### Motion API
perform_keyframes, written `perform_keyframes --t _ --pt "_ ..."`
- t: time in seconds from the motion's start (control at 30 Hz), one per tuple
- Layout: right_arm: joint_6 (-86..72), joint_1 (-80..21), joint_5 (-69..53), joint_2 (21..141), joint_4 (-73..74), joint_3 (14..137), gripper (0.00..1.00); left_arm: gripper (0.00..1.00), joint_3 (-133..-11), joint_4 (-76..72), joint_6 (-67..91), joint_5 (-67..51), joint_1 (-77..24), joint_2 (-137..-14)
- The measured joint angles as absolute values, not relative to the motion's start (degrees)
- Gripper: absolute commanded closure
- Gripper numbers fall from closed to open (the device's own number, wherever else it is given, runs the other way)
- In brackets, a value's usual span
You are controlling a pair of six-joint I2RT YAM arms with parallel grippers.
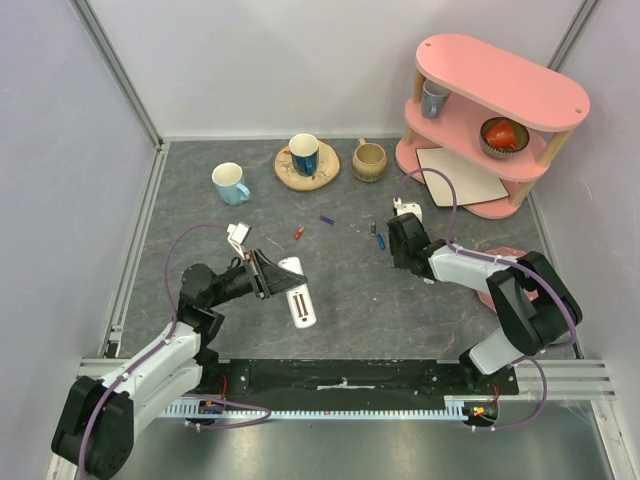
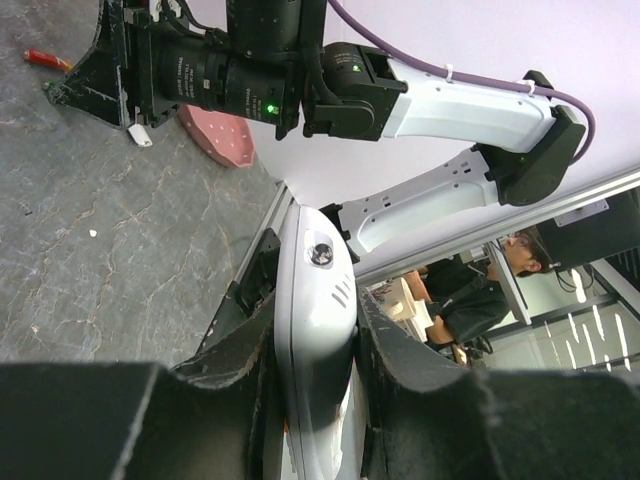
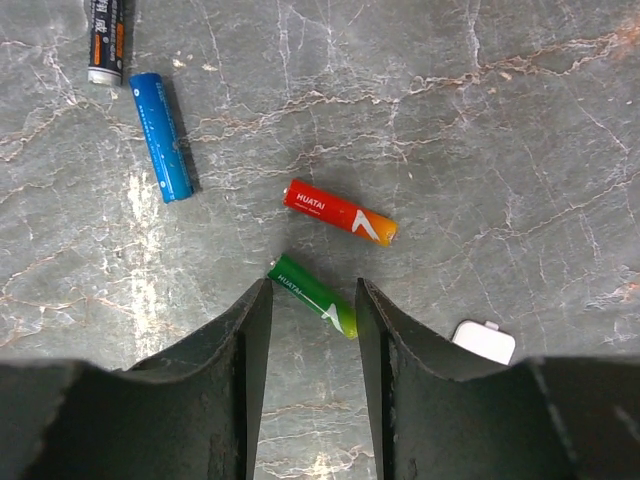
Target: Load the batteries into the remote control
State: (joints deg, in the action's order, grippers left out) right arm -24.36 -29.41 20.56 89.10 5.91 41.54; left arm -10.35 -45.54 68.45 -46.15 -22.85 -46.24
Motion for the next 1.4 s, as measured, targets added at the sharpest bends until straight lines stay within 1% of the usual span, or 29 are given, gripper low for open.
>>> perform_keyframes --t 0.23,0.5,0.53,0.6,0.63,0.7,0.73,0.87,0.97,1.07,1.2,1.3,1.4 --pt "-24.43 -29.41 19.44 89.1 5.82 41.5 0.6 0.98 -10.35 -45.5 68.2 -45.89 -22.85 -46.48" --pt "-24.91 -29.41 18.13 88.97 5.26 41.12 0.72 0.98 -10.35 -45.47 68.12 -45.54 -22.85 -46.98" --pt "-24.91 -29.41 17.98 88.92 5.08 40.99 0.76 0.98 -10.35 -45.47 68.1 -45.54 -22.85 -46.98" --pt "-24.91 -29.41 17.72 88.84 4.86 40.86 0.81 0.98 -10.35 -45.47 68.12 -45.52 -22.85 -46.96" --pt "-24.88 -29.41 17.54 88.79 4.82 40.8 0.86 0.98 -10.35 -45.47 68.12 -45.52 -22.85 -46.96" --pt "-24.56 -29.41 17.3 88.66 4.89 40.75 0.92 0.98 -10.35 -45.47 68.12 -45.5 -22.85 -46.87" --pt "-24.27 -29.41 17.02 88.6 4.93 40.75 1.0 0.98 -10.35 -45.47 68.12 -45.5 -22.83 -46.78" --pt "-22.5 -29.76 14.76 87.88 5.74 40.75 1.0 0.98 -10.35 -45.47 68.1 -45.52 -22.85 -46.39" --pt "-19.75 -32.58 12.21 85.8 7.64 40.93 1.0 0.98 -10.35 -45.43 68.1 -45.52 -22.85 -45.6" --pt "-14.35 -38.02 9.96 83.88 9.34 43.27 1.0 0.98 -10.35 -45.32 68.12 -45.52 -22.85 -44.56" --pt "-2.74 -44.73 6.63 84.29 12.08 49.65 1.0 0.98 -10.33 -45.06 68.12 -45.54 -22.83 -43.31" --pt "3.77 -45.17 5.96 85.14 12.6 52.18 1.0 0.98 -10.04 -45.1 68.1 -45.5 -22.85 -42.24" --pt "9.32 -44.99 6.04 85.12 11.31 50.02 1.0 0.98 -8.78 -45.23 68.12 -45.47 -22.85 -41.23"
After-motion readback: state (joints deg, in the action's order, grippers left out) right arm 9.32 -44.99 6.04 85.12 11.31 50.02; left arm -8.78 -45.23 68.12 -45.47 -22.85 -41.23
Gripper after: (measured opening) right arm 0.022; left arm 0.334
